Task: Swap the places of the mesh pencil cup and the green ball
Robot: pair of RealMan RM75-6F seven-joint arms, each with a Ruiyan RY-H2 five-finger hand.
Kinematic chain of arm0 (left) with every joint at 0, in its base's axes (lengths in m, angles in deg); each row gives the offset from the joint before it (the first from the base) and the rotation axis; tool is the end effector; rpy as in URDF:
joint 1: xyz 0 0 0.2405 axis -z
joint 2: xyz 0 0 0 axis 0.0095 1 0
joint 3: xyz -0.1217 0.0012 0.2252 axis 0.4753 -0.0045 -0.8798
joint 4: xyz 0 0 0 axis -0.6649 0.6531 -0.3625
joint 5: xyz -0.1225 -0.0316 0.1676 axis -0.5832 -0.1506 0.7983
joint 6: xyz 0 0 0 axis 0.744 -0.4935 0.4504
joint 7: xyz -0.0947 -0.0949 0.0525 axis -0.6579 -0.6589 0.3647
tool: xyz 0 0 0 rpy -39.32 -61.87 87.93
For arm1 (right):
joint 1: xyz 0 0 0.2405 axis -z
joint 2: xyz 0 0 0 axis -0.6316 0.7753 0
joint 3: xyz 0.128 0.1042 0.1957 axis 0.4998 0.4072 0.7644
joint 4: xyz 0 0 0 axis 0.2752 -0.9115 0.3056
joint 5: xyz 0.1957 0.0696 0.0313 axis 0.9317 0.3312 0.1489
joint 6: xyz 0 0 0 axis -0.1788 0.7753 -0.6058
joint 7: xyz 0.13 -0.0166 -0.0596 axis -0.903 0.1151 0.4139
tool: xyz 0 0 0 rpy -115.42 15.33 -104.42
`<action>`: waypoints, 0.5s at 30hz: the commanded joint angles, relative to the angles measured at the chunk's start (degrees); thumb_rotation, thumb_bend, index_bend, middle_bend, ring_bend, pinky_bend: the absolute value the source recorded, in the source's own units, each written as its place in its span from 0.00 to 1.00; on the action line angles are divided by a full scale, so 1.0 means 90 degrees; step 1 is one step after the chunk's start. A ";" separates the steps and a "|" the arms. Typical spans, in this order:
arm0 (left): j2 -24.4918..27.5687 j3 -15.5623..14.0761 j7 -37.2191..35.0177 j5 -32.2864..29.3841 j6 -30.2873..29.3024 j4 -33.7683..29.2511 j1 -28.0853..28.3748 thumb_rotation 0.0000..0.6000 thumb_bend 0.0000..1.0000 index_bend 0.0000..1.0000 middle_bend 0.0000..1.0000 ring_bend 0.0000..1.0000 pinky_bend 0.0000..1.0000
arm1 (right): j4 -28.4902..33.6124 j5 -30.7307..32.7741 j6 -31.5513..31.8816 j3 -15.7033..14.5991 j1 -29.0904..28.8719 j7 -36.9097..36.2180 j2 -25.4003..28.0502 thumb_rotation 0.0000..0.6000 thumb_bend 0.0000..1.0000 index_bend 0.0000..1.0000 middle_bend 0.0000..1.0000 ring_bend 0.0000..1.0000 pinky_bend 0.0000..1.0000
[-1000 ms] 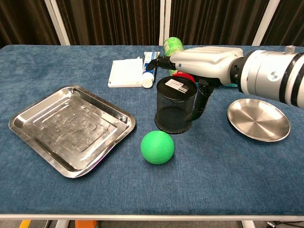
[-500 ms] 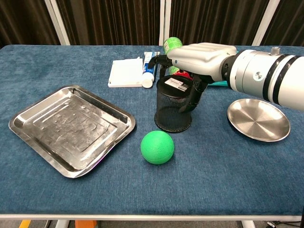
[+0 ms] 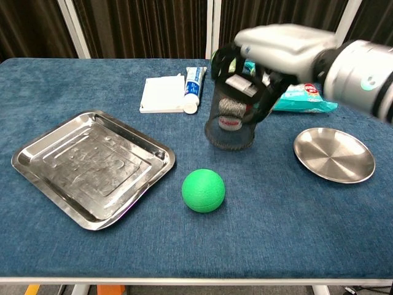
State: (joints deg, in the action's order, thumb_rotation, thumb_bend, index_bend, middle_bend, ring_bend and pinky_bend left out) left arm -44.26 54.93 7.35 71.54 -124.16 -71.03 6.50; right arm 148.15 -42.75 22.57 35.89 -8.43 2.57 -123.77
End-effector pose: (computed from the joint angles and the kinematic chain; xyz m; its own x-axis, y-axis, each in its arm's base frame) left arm -0.3263 0.2033 0.1346 0.3550 -0.0526 0.9334 0.9349 0.0189 -0.3545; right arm -0.0752 -0.3067 0.0095 0.5026 -0.1327 0.8543 -0.7646 -0.5294 0.3676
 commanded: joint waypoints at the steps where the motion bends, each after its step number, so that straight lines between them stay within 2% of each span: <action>1: -0.0003 0.0000 0.0014 0.0007 -0.0008 -0.0015 0.0000 1.00 0.09 0.13 0.08 0.00 0.21 | 0.0518 -0.0486 0.0521 -0.0020 0.0394 -0.0264 0.0536 1.00 0.16 0.48 0.41 0.33 0.45; 7: -0.0016 -0.0002 0.0080 0.0029 0.0078 -0.0052 0.0069 1.00 0.09 0.13 0.08 0.00 0.21 | 0.0942 -0.0999 0.1231 -0.0427 0.1183 -0.0461 0.1357 1.00 0.16 0.49 0.42 0.34 0.45; 11: -0.0046 0.0007 0.0107 0.0069 0.0072 -0.0070 0.0104 1.00 0.09 0.13 0.08 0.00 0.21 | 0.0910 -0.0933 0.1238 -0.0728 0.1535 -0.0520 0.1615 1.00 0.16 0.49 0.42 0.34 0.45; 15: -0.0056 -0.0010 0.0159 0.0088 0.0081 -0.0085 0.0117 1.00 0.09 0.13 0.08 0.00 0.21 | 0.0758 -0.0783 0.1109 -0.0876 0.1757 -0.0667 0.1697 1.00 0.16 0.49 0.42 0.34 0.45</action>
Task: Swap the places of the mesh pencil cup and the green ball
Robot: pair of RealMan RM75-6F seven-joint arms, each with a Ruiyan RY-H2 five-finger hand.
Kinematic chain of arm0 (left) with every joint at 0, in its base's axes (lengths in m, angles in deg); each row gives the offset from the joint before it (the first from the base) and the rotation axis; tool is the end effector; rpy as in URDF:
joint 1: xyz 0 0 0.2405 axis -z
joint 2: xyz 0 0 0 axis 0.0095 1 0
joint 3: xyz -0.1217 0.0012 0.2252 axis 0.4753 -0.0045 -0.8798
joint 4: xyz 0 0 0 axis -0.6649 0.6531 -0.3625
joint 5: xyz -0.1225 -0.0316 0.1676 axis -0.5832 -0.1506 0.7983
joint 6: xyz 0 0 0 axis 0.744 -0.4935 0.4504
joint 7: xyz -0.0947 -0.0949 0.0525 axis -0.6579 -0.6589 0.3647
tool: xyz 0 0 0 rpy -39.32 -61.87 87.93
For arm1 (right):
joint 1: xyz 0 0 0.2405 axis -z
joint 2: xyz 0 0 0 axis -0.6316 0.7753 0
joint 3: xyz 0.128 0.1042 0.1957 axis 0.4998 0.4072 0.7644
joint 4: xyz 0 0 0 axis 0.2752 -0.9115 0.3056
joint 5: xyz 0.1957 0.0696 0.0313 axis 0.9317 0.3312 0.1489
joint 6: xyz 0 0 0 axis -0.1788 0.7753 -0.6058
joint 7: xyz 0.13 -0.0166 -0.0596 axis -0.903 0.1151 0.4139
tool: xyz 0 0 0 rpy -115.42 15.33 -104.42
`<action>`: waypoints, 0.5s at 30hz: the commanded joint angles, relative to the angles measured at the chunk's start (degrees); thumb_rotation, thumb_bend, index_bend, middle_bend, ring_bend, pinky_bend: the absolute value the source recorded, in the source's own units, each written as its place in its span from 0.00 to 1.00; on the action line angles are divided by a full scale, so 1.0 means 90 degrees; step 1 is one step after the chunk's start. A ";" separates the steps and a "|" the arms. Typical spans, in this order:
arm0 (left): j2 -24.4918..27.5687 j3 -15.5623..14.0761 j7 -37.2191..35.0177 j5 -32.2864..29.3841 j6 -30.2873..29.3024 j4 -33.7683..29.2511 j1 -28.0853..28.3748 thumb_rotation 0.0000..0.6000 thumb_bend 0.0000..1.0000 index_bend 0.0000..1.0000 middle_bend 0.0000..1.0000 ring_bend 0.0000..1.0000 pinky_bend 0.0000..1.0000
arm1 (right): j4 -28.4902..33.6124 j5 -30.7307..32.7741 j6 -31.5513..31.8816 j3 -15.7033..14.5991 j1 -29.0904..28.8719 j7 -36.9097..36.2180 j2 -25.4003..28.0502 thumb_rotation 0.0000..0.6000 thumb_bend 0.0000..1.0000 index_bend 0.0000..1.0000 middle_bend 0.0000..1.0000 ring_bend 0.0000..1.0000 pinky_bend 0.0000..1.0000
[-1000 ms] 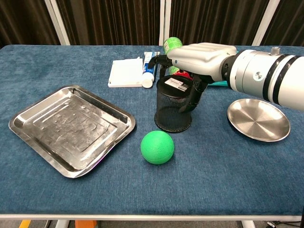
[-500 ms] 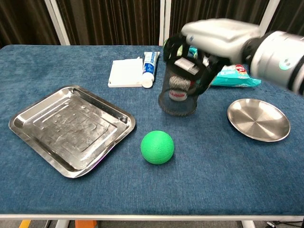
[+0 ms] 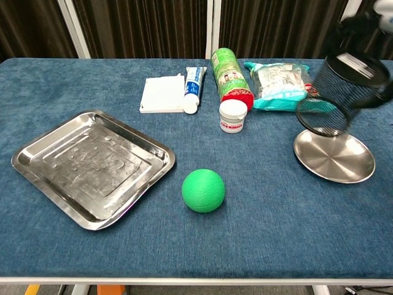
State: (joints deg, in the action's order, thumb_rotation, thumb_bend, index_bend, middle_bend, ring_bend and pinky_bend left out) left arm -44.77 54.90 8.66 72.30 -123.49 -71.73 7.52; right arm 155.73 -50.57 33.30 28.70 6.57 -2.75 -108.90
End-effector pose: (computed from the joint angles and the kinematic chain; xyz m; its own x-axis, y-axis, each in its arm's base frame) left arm -0.3182 0.2086 0.1279 0.3574 -0.0436 0.9329 0.9336 -0.0114 -0.3582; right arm -0.1682 -0.2655 0.0878 0.5130 -0.1024 0.8522 -0.8296 -0.3139 0.4617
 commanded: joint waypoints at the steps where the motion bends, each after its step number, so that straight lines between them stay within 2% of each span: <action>1: 0.0004 -0.0010 0.0018 0.0001 0.0010 -0.0013 0.0004 1.00 0.09 0.13 0.08 0.00 0.21 | -0.0126 0.0120 -0.0139 -0.0093 0.0112 -0.0091 0.0042 1.00 0.16 0.49 0.42 0.34 0.45; 10: -0.0001 -0.0030 0.0009 -0.0027 0.0010 -0.0001 -0.0015 1.00 0.09 0.13 0.08 0.00 0.21 | -0.0662 0.0427 -0.0625 -0.0031 0.0155 -0.0058 -0.0350 1.00 0.16 0.49 0.42 0.34 0.45; 15: -0.0012 -0.0042 -0.0032 -0.0042 0.0024 0.0049 -0.0023 1.00 0.09 0.13 0.08 0.00 0.21 | -0.0867 0.0630 -0.0836 0.0060 0.0142 -0.0047 -0.0528 1.00 0.16 0.48 0.41 0.33 0.41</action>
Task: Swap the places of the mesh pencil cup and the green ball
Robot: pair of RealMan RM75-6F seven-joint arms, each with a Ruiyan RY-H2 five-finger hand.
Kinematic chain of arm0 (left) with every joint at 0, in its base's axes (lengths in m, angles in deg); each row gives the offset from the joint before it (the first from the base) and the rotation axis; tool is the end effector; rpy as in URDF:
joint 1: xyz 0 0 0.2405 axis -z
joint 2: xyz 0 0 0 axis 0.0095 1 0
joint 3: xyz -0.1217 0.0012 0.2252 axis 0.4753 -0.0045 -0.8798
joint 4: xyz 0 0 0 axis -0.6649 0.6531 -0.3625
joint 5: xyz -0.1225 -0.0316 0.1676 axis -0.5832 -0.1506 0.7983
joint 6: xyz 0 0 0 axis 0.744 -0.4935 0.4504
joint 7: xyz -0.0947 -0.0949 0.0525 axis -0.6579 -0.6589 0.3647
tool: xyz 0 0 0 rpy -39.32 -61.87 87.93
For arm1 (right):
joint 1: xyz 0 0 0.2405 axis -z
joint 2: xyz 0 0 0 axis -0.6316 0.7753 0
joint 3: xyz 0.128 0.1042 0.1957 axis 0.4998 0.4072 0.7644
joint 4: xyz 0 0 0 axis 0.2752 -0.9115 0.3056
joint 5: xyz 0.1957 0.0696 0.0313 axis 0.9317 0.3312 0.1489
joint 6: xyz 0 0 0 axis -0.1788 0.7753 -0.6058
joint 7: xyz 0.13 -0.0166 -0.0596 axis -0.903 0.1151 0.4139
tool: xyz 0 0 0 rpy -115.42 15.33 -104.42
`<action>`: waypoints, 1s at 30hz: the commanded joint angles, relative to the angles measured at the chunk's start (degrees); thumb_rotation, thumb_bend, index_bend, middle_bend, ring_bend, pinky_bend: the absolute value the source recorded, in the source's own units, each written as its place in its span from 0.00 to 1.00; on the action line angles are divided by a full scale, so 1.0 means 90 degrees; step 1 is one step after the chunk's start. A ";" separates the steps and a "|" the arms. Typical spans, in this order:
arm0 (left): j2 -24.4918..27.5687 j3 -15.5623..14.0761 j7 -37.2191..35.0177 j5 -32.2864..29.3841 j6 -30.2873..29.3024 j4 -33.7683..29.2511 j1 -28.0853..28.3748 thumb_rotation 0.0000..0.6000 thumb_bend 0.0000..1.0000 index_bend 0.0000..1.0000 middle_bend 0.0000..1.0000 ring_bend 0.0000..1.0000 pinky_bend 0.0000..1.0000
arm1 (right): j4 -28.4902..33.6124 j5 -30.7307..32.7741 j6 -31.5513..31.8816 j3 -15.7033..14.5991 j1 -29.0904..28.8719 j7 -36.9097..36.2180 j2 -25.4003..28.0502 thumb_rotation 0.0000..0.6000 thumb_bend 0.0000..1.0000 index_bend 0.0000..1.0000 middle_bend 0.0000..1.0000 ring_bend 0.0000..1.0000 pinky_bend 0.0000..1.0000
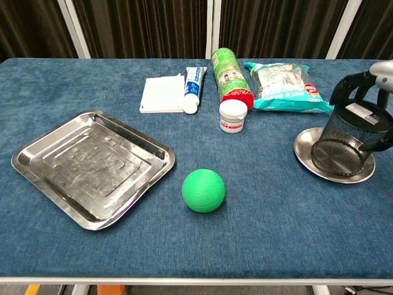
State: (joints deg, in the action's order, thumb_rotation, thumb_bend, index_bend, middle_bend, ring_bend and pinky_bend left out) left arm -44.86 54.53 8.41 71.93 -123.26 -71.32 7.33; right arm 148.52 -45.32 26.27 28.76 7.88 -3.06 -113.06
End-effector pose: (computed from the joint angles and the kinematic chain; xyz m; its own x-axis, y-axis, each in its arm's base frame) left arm -0.3217 0.2065 0.1269 0.3589 -0.0329 0.9328 0.9333 -0.0015 -0.3591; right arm -0.2044 -0.2689 0.0569 0.5411 -0.2408 0.8058 -0.8360 -0.2577 0.4844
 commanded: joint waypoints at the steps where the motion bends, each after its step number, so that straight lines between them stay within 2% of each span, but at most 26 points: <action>1: -0.0003 -0.0001 -0.0011 -0.0002 -0.0005 0.0010 -0.0004 1.00 0.09 0.13 0.08 0.00 0.21 | -0.0086 0.0050 -0.0070 0.0080 0.0000 -0.0049 -0.0082 1.00 0.15 0.47 0.40 0.32 0.40; 5: -0.0011 0.0006 -0.0026 -0.0006 -0.0029 0.0030 -0.0013 1.00 0.09 0.13 0.08 0.00 0.21 | -0.0149 0.0014 -0.0178 0.0155 0.0000 -0.0197 -0.0106 1.00 0.13 0.39 0.33 0.25 0.35; 10: -0.0022 0.0000 -0.0004 -0.0002 -0.0034 0.0040 -0.0015 1.00 0.09 0.13 0.08 0.00 0.21 | -0.0175 -0.0083 -0.0338 0.0139 0.0009 -0.0318 -0.0061 1.00 0.10 0.19 0.20 0.06 0.20; 12: -0.0018 0.0010 -0.0003 -0.0022 -0.0033 0.0034 -0.0017 1.00 0.09 0.13 0.08 0.00 0.21 | -0.0165 -0.0145 -0.0409 0.0131 0.0015 -0.0402 0.0000 1.00 0.06 0.10 0.13 0.01 0.14; 15: 0.0030 0.0015 -0.0021 -0.0001 -0.0065 -0.0021 -0.0025 1.00 0.09 0.13 0.08 0.00 0.21 | -0.0033 -0.0325 -0.0414 0.0150 0.0078 -0.0706 0.0192 1.00 0.01 0.01 0.05 0.00 0.06; 21: 0.0203 -0.0059 0.0045 0.0273 -0.0208 -0.0352 -0.0031 1.00 0.09 0.13 0.08 0.00 0.21 | 0.0458 -0.0995 0.0166 0.0205 0.0426 -0.1296 0.0787 1.00 0.00 0.00 0.01 0.00 0.02; 25: 0.0459 -0.0240 -0.0015 0.0782 -0.0128 -0.0881 0.0107 1.00 0.09 0.13 0.08 0.00 0.20 | 0.0691 -0.1549 0.0993 0.0314 0.0842 -0.1747 0.1222 1.00 0.00 0.00 0.01 0.00 0.02; 30: 0.0634 -0.0407 0.0470 0.1627 0.0402 -0.1654 0.0645 1.00 0.09 0.13 0.08 0.00 0.20 | 0.0594 -0.1466 0.1567 0.0606 0.1187 -0.2338 0.1500 1.00 0.00 0.00 0.00 0.00 0.02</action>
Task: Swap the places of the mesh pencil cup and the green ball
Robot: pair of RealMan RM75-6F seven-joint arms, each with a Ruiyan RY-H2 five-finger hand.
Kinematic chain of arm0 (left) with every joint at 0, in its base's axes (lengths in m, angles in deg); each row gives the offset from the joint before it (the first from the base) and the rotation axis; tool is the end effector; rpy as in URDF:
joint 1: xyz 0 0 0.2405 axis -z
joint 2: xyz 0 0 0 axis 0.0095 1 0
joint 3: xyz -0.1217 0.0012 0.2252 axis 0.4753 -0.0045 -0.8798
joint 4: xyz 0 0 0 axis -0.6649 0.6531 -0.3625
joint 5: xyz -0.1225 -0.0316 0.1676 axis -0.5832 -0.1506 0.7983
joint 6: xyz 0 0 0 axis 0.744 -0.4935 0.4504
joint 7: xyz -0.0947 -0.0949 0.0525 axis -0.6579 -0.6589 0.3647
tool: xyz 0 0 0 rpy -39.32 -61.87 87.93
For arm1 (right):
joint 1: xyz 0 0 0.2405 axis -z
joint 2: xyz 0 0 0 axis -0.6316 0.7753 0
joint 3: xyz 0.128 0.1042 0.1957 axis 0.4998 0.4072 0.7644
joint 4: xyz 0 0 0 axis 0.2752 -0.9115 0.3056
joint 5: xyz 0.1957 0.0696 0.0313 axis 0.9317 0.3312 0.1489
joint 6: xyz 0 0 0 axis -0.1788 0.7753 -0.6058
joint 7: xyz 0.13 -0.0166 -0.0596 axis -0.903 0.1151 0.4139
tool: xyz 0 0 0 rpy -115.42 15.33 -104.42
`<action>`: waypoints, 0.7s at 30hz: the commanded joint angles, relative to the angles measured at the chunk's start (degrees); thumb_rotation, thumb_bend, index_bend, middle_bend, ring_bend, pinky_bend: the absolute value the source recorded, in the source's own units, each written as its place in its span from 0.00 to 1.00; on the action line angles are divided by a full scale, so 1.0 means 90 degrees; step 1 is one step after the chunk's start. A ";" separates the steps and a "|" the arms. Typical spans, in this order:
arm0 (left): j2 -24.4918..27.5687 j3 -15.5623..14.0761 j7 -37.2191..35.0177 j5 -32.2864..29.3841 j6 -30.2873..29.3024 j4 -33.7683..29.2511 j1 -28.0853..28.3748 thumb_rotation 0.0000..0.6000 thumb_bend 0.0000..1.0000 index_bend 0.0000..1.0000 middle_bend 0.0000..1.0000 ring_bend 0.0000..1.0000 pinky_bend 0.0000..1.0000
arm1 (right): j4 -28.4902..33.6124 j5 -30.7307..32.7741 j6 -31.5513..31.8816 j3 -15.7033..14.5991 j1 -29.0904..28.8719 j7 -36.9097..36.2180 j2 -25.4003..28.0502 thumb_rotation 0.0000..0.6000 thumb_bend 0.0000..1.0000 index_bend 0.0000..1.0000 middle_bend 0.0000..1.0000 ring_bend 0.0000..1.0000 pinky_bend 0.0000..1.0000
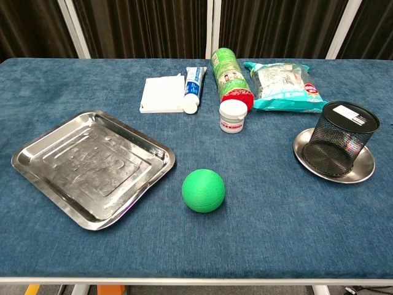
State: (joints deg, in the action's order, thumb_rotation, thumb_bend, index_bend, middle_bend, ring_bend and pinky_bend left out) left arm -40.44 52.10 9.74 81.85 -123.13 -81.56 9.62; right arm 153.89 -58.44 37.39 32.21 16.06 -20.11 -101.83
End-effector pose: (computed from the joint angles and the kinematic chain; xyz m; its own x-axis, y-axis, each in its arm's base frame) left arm -0.2662 0.2024 0.1216 0.3102 0.0113 0.9506 0.9270 -0.2256 -0.2998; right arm -0.2020 -0.2538 0.1418 0.3410 -0.0160 0.9399 -0.9177 -0.2225 0.3291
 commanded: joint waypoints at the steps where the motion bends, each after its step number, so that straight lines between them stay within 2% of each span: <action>1: 0.0122 -0.0143 0.0418 0.0646 0.0530 -0.0648 0.0517 1.00 0.09 0.13 0.08 0.00 0.20 | -0.0046 0.0051 0.0380 0.0284 0.0320 -0.0581 0.0283 1.00 0.00 0.00 0.00 0.00 0.02; 7: -0.0399 -0.0079 0.0972 0.1043 0.1674 -0.1161 0.1395 1.00 0.09 0.13 0.08 0.00 0.20 | -0.0417 0.0342 0.0346 0.0452 0.0519 -0.1201 0.0411 1.00 0.00 0.00 0.01 0.00 0.02; 11: -0.0972 -0.0084 0.1206 0.0987 0.2614 -0.1167 0.1980 1.00 0.09 0.13 0.08 0.00 0.20 | -0.0652 0.0391 0.0242 0.0485 0.0603 -0.1531 0.0383 1.00 0.00 0.00 0.00 0.00 0.02; 14: -0.1405 -0.0018 0.1377 0.0770 0.3084 -0.1025 0.2273 1.00 0.09 0.12 0.08 0.00 0.20 | -0.0824 0.0354 0.0164 0.0459 0.0648 -0.1669 0.0306 1.00 0.00 0.00 0.01 0.00 0.02; 21: -0.2192 0.0070 0.1429 0.0455 0.3410 -0.0668 0.2640 1.00 0.09 0.12 0.08 0.00 0.20 | -0.1011 0.0295 0.0023 0.0484 0.0683 -0.1795 0.0213 1.00 0.00 0.00 0.00 0.00 0.02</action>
State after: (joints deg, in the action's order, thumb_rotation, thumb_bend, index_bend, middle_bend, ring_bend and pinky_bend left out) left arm -58.92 52.44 22.19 86.75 -93.31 -88.51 32.37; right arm 144.83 -55.75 37.64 36.52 22.19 -36.23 -99.87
